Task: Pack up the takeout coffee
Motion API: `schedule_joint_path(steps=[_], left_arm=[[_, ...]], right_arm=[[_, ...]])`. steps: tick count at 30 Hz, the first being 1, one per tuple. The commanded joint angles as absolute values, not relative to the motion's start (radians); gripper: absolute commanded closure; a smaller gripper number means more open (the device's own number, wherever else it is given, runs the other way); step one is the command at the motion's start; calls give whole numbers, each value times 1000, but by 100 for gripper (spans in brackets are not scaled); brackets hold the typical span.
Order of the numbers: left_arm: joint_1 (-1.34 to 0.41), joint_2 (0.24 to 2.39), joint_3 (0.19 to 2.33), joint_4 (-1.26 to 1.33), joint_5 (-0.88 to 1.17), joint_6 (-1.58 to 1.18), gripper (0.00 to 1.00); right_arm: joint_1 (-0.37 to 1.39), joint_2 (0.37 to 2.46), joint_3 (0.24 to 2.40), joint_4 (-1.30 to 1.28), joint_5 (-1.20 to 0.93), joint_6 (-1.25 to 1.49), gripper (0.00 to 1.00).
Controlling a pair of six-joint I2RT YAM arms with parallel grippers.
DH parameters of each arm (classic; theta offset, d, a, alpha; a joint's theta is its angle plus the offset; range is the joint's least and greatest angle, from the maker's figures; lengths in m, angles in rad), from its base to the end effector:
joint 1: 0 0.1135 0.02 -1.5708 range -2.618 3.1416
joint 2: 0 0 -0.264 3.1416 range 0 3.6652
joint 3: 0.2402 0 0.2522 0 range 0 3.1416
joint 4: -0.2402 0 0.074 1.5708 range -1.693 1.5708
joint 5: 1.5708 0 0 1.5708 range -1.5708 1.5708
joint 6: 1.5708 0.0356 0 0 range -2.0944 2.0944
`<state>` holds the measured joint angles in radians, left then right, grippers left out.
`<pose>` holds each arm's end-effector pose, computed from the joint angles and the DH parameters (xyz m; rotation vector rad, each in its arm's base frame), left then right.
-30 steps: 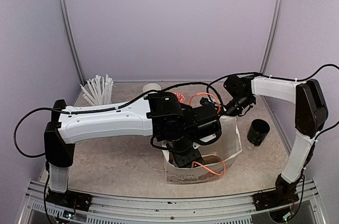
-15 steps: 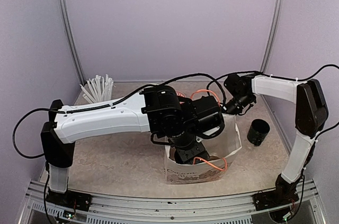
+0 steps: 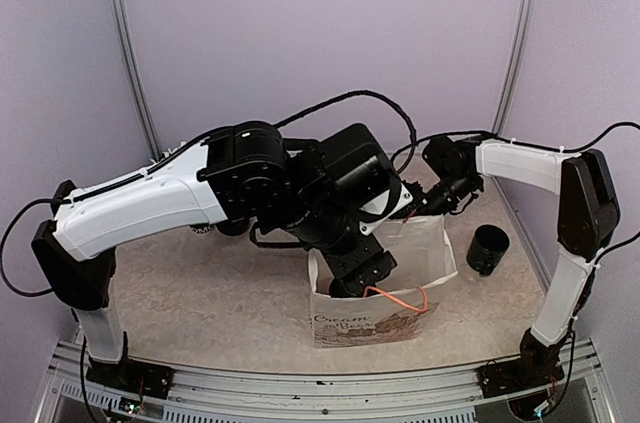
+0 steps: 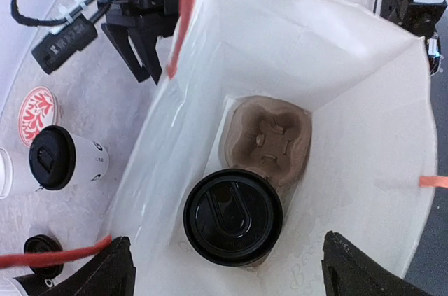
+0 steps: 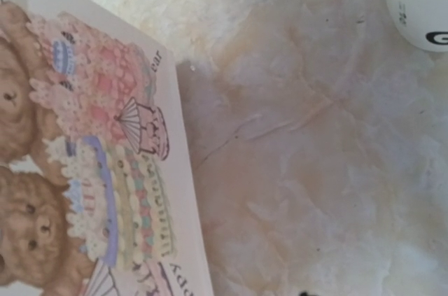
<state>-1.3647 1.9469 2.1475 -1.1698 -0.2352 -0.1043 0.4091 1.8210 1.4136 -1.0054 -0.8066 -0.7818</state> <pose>0.0913 -0.3962 0.3771 1.4138 2.0953 -0.3037 0.3105 0.1626 0.2299 -1.5565 2.1384 1.0696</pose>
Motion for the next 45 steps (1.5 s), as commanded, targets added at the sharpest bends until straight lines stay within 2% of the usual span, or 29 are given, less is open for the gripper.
schedule_joint_path(steps=[1,11,15,18,21,27,31,39,42,45], left_arm=[[-1365,1878,2165,-1111,-223,-80,11],[-1364,1763,2178,-1024,-248,-56,14],[-1362,1721,2163,-1005,-321,-61,14],[-1350,1681,2107,-961,-422,-74,10],[-1326,1637,2009,-890,-489,-81,1],[-1238,1570,1899,-775,-572,-138,1],[-1204,1536,1859,-742,-584,-172,1],[-1183,1474,1778,-690,-605,-207,1],[-1180,1461,1764,-685,-603,-210,1],[-1175,1462,1757,-689,-606,-210,1]], right_arm=[[399,1792,1449,-1034,-803,-766,56],[381,1683,1514,-1054,-799,-713,55],[352,1607,1549,-1043,-832,-674,54],[338,1531,1557,-1017,-850,-638,51],[338,1472,1568,-1021,-901,-634,49],[363,1416,1566,-1172,-1013,-795,40],[445,1406,1551,-1210,-939,-806,39],[569,1435,1546,-1150,-806,-751,40],[580,1462,1545,-1134,-760,-732,44],[583,1487,1553,-1143,-756,-736,54]])
